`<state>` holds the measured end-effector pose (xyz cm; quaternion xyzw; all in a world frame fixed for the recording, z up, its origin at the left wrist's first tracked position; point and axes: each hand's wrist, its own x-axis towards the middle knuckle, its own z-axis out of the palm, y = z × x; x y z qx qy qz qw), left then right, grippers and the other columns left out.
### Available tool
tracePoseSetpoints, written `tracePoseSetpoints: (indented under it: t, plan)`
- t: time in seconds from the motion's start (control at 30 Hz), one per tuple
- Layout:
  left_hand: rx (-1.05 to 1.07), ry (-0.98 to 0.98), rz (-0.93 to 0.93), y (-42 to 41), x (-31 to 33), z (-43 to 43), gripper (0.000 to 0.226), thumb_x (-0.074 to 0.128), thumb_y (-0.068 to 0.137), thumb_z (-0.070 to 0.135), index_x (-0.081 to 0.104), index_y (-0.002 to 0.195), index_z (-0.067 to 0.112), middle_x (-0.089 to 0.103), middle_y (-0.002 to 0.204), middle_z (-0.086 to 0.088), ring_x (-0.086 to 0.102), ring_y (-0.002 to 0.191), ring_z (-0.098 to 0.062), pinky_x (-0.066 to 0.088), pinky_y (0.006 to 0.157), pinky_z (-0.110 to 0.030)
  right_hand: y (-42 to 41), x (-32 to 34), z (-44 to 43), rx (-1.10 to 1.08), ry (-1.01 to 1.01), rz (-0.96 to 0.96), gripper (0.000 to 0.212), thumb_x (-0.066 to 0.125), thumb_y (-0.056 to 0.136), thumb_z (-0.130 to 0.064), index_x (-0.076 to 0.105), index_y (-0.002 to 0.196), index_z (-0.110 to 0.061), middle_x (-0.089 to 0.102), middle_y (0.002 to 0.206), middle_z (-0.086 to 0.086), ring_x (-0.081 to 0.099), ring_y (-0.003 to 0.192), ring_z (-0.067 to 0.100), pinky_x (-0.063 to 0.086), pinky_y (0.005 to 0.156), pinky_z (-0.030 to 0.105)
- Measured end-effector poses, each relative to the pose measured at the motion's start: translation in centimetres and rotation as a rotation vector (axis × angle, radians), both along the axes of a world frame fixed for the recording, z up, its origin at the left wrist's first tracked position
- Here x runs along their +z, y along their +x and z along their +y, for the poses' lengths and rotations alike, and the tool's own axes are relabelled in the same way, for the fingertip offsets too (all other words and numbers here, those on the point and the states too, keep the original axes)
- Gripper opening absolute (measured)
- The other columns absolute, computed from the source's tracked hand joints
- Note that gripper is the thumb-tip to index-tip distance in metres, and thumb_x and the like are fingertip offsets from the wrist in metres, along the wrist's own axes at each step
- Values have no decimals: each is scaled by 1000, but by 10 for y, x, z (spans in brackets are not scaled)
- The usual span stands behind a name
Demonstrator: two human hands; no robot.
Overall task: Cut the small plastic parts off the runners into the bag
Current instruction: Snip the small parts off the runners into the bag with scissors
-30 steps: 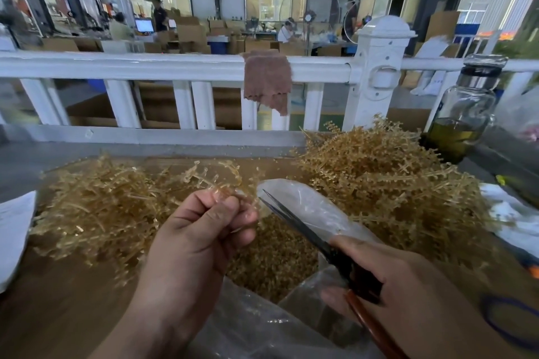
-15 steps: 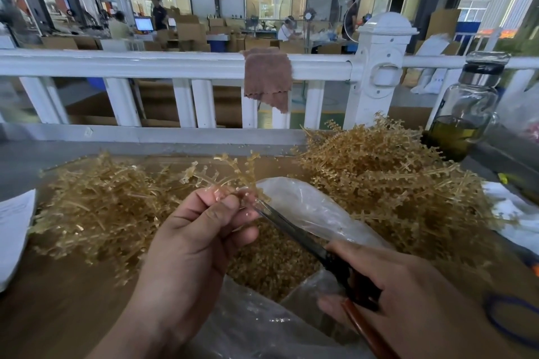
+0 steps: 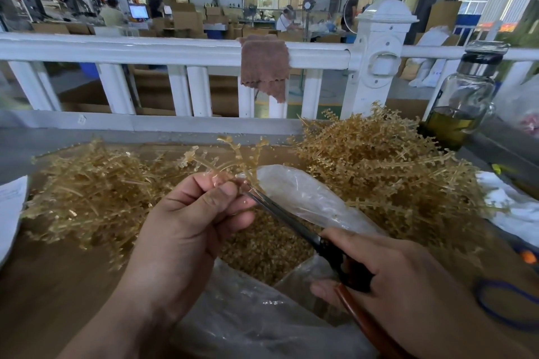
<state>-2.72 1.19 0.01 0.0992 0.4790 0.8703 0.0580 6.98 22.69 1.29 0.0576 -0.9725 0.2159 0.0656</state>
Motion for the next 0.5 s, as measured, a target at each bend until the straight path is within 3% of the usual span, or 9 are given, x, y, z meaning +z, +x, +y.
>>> tracePoseSetpoints:
  t: [0.1, 0.2, 0.4, 0.5]
  plan:
    - [0, -16, 5, -1, 0, 0, 7, 73, 69, 17, 72, 75, 16, 74, 86, -11, 75, 73, -16, 60, 61, -24, 0, 2, -1, 10, -6, 2, 83, 39, 65, -90, 56, 132, -44, 68, 100, -28, 64, 90, -5, 53, 74, 20]
    - [-11, -19, 13, -1, -1, 0, 9, 75, 65, 19, 72, 73, 18, 75, 86, -11, 75, 73, -16, 60, 62, -24, 1, 2, -2, 6, -13, 14, 73, 43, 69, -87, 61, 125, -42, 66, 89, -26, 63, 81, -2, 49, 67, 18]
    - [-15, -28, 22, -4, -5, -2, 13, 75, 69, 18, 70, 80, 13, 75, 87, -13, 76, 76, -18, 60, 64, -25, -1, -4, -3, -11, -24, 172, 71, 52, 69, -78, 47, 128, -40, 71, 88, -23, 66, 76, -3, 57, 62, 25]
    - [-14, -40, 34, -4, -5, -2, 12, 78, 66, 21, 74, 77, 17, 75, 85, -11, 75, 76, -17, 60, 66, -26, -1, -6, -2, 2, -7, 197, 71, 51, 71, -79, 47, 129, -38, 70, 86, -24, 65, 73, -5, 56, 61, 20]
